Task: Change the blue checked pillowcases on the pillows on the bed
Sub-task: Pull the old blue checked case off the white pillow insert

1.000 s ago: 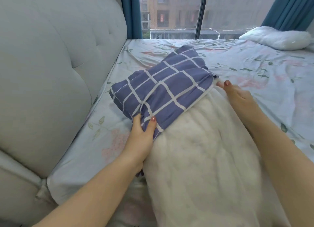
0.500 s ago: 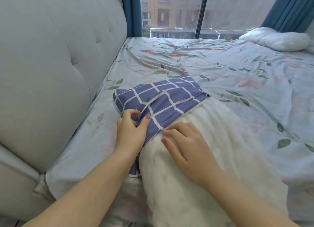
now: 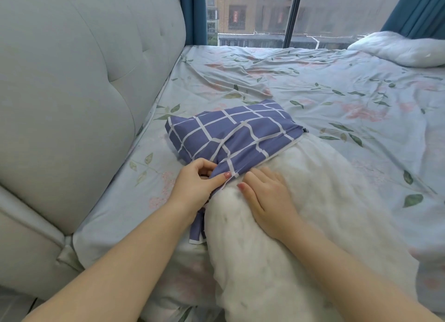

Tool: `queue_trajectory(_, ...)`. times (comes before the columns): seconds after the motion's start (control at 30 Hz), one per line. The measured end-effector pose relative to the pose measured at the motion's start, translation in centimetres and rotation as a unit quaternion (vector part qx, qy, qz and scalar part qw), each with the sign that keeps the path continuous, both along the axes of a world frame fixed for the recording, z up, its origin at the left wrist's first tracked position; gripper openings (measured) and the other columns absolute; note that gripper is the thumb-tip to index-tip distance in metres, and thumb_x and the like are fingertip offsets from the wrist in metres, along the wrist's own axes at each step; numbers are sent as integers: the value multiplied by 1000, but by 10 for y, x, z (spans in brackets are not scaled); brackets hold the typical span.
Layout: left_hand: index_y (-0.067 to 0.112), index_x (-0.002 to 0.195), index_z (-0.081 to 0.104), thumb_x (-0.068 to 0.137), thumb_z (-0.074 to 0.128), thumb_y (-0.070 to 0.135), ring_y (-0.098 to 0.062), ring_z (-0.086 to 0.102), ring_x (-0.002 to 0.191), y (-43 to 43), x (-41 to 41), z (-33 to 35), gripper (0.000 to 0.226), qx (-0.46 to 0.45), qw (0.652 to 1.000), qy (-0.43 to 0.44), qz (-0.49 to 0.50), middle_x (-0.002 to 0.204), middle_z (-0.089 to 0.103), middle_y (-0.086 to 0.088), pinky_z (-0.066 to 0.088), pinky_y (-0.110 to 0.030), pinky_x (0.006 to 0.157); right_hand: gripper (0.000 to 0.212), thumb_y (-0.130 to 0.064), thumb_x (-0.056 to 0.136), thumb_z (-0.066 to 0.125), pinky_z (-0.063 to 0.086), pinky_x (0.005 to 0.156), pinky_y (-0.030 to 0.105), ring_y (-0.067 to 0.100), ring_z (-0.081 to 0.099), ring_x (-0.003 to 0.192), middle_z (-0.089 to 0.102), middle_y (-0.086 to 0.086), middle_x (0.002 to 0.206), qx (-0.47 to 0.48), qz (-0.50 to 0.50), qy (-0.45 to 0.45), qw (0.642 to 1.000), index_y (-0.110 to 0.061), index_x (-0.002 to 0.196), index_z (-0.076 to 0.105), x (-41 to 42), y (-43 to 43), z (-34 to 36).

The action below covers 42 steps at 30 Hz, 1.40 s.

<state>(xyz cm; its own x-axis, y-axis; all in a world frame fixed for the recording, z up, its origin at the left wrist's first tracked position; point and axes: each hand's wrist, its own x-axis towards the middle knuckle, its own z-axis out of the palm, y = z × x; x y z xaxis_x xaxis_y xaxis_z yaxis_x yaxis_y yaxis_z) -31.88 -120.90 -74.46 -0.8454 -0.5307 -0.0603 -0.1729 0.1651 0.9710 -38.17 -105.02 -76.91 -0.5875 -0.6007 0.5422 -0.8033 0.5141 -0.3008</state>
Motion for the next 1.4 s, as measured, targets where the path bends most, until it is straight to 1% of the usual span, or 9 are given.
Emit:
queue_trajectory(0.23, 9, 75, 73, 81, 80, 23, -13, 55, 57, -7, -5, 6, 17, -2, 999, 34, 6, 60, 65, -3, 47, -29, 62, 60, -60, 97, 11, 24, 55, 31, 26, 54, 59, 58, -1, 57, 59, -5, -17, 998, -28, 56, 42, 1, -6, 19)
queue_trajectory(0.4, 6, 77, 73, 80, 80, 20, -12, 52, 57, -21, -13, 7, 17, -7, 998, 49, 34, 62, 65, -3, 44, -27, 62, 55, -64, 86, 10, 24, 56, 37, 24, 33, 53, 28, -7, 44, 51, 23, -116, 992, -24, 50, 20, 0, -1, 33)
queue_trajectory(0.57, 7, 79, 74, 82, 78, 21, -12, 56, 60, -46, -18, 12, 15, 22, 997, 51, 57, 69, 67, -7, 46, -27, 63, 71, -75, 89, 17, 34, 59, 43, 20, 30, 49, 30, 2, 50, 95, 36, -224, 969, -14, 55, 27, -1, 7, 53)
queue_trajectory(0.73, 11, 73, 70, 84, 76, 15, -6, 52, 49, -60, -21, 10, 13, 47, 995, 45, 72, 59, 63, 1, 44, -19, 52, 59, -73, 80, 24, 21, 57, 32, 18, 16, 57, 17, 3, 60, 130, 101, -347, 923, -17, 60, 17, 4, 25, 77)
queue_trajectory(0.87, 11, 75, 70, 85, 76, 18, -11, 52, 55, -59, -20, 7, 13, 49, 995, 43, 74, 63, 62, -1, 42, -23, 54, 59, -66, 91, 31, 20, 58, 33, 20, 16, 59, 17, 4, 63, 149, 99, -376, 909, -18, 60, 18, 4, 26, 77)
queue_trajectory(1.03, 18, 88, 71, 82, 74, 38, -15, 56, 70, -57, -15, 15, 21, 150, 989, 2, 14, 78, 68, 2, 44, -28, 65, 57, -50, 99, 40, 27, 55, 32, 13, 25, 48, 27, -2, 51, 67, 56, -341, 936, -14, 57, 28, 5, 19, 65)
queue_trajectory(1.2, 17, 95, 62, 82, 76, 42, -13, 55, 73, -63, -16, 9, 31, 146, 983, -50, 101, 87, 61, 1, 51, -33, 73, 37, -44, 93, 53, 37, 62, 21, 7, 48, 64, 50, -11, 66, -90, 60, -131, 985, -15, 70, 53, 4, 15, 48)
queue_trajectory(1.27, 11, 104, 63, 79, 78, 44, -18, 56, 73, -60, -17, 6, 44, 177, 977, -81, 84, 89, 62, -4, 52, -36, 74, 31, -45, 93, 54, 43, 79, 24, 13, 56, 85, 60, -9, 87, -79, 122, -92, 985, -16, 86, 64, 4, 8, 43)
queue_trajectory(1.4, 7, 112, 63, 80, 79, 41, -21, 66, 74, -43, -20, -2, 50, 214, 972, -48, 83, 94, 70, -9, 53, -24, 50, 43, -57, 93, 51, 44, 94, 36, 16, 56, 102, 63, -9, 110, 32, 157, -7, 987, -20, 109, 67, 3, -4, 28)
